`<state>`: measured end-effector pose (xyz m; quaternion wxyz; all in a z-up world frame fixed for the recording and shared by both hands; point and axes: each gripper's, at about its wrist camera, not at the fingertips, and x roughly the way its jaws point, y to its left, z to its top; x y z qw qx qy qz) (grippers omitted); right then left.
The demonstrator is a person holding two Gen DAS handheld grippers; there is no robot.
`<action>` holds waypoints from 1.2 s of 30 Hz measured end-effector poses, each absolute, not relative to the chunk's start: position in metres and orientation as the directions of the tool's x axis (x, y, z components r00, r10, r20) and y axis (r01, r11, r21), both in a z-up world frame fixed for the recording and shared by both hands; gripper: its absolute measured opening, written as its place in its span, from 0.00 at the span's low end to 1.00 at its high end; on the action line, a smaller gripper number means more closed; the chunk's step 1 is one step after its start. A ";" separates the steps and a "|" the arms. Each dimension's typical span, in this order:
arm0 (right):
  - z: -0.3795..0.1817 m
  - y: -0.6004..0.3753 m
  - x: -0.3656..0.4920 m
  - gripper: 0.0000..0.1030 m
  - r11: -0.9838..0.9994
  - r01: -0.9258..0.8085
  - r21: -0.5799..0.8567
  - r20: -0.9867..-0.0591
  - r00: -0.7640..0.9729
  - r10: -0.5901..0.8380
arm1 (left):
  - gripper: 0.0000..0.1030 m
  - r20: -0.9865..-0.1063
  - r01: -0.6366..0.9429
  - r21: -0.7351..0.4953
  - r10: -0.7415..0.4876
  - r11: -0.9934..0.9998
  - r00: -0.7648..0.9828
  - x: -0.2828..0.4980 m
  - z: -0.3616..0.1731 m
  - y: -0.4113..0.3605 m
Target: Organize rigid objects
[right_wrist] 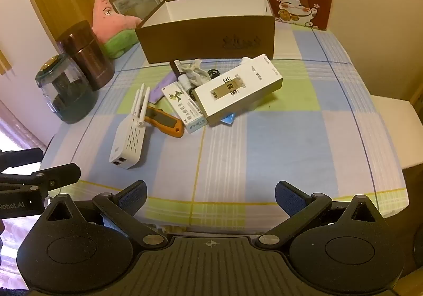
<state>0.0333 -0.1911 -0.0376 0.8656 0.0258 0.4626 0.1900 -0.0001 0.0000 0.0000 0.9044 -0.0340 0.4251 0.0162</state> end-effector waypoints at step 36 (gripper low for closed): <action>-0.040 -0.187 0.034 0.98 0.929 -0.305 0.207 -0.796 0.500 0.342 | 0.89 -0.770 -0.065 -0.049 0.004 0.997 0.639 0.001 0.000 0.003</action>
